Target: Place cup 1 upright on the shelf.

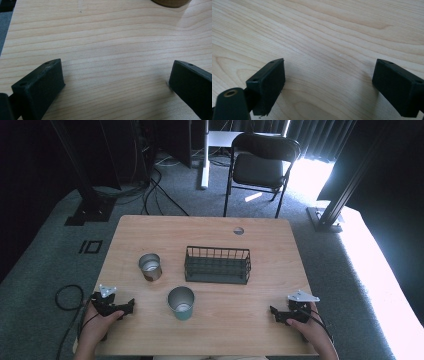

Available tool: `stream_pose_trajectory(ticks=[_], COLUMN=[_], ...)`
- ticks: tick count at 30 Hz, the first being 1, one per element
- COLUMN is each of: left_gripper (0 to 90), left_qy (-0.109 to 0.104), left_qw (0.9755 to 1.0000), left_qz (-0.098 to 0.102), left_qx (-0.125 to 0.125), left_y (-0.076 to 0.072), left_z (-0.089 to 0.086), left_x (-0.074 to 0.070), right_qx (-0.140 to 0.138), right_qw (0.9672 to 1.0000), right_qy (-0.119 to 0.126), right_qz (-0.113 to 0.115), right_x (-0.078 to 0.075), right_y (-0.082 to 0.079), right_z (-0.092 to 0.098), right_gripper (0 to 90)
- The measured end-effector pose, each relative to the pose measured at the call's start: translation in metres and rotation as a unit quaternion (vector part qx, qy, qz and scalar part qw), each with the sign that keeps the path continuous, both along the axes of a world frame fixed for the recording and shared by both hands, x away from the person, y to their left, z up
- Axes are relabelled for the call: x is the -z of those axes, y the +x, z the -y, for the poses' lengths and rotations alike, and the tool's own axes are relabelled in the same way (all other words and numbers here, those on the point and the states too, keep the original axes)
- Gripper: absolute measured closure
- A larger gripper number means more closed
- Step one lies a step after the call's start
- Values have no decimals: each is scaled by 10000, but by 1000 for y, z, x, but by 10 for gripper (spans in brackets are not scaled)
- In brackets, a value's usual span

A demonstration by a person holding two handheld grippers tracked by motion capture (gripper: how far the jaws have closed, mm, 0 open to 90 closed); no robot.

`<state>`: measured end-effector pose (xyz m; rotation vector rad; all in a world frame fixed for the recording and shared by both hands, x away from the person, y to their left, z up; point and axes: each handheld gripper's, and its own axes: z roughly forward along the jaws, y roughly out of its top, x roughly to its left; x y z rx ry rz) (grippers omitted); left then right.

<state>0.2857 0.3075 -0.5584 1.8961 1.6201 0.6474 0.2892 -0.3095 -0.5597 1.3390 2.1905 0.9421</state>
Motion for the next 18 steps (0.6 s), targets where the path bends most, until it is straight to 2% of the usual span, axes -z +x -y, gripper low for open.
stream_pose_trajectory(ticks=[11, 14, 18], left_gripper=[3, 3, 3], left_qy=[0, 0, -1], left_qw=[10000, 10000, 10000], left_qz=[-3, -2, -1], left_qx=[1, 1, 0], left_y=[0, 0, 0], left_z=[0, 0, 0], left_x=[0, 0, 0], right_qx=[-48, -202, -325], right_qw=[10000, 9996, 9993], right_qy=[74, 150, 154], right_qz=[-17, -83, -34], right_x=[0, -2, -2], right_y=[0, 0, 1], right_z=[0, -4, -12], right_gripper=[110, 112, 112])
